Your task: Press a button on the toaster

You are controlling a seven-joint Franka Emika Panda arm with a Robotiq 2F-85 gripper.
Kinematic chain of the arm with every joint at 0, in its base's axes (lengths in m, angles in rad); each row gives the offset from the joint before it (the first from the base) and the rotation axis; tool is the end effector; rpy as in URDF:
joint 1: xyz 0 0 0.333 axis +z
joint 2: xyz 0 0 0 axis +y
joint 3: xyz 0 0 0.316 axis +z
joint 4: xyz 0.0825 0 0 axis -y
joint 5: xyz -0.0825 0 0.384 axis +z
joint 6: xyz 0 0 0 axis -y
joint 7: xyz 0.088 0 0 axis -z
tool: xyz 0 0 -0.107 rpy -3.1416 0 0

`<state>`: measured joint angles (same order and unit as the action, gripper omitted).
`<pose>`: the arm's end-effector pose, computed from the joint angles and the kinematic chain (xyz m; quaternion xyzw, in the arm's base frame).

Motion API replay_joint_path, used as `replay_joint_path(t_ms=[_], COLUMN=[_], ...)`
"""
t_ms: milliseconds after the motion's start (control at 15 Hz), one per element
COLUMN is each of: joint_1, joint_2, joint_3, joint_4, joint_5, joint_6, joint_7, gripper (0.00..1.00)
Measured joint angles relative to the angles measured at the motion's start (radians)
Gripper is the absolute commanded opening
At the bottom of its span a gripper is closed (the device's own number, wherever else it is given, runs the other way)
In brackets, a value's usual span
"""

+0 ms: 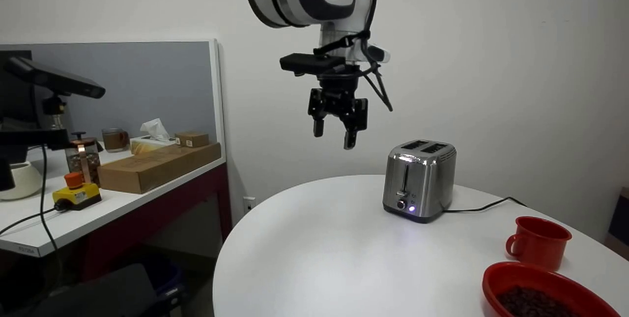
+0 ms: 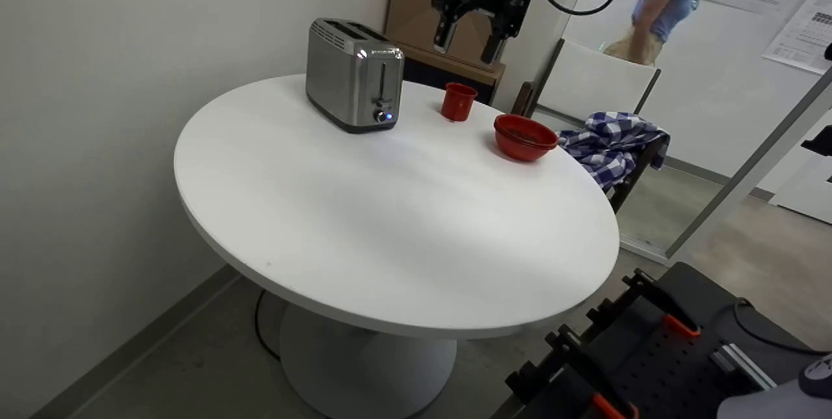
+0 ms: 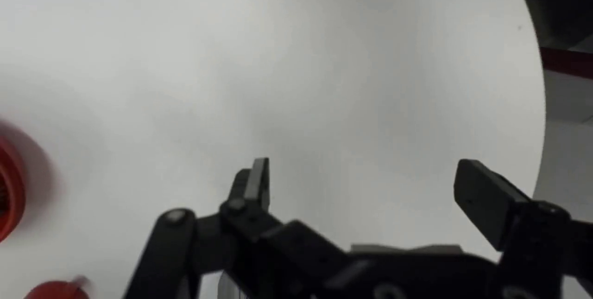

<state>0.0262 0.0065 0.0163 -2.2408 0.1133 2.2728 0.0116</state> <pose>0.5258 0.0252 0.3678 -0.9987 0.0206 -0.0115 0.0441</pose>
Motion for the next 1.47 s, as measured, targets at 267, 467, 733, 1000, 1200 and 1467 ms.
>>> replay_joint_path(t_ms=[267, 467, 733, 1000, 1200, 1467], joint_1=[-0.017, -0.020, -0.024, -0.030, -0.042, -0.073], joint_2=[0.138, 0.224, 0.307, 0.370, 0.420, 0.484], joint_3=[-0.005, -0.005, -0.020, -0.062, -0.095, -0.111], joint_4=[0.125, 0.195, 0.237, 0.237, 0.229, 0.212], joint_5=[-0.083, -0.140, -0.255, -0.392, -0.417, -0.385], joint_6=[0.043, 0.096, 0.235, 0.437, 0.613, 0.776], joint_7=[-0.087, -0.137, -0.182, -0.212, -0.208, -0.164], gripper=[1.00, 1.00, 1.00, 1.00, 1.00, 1.00])
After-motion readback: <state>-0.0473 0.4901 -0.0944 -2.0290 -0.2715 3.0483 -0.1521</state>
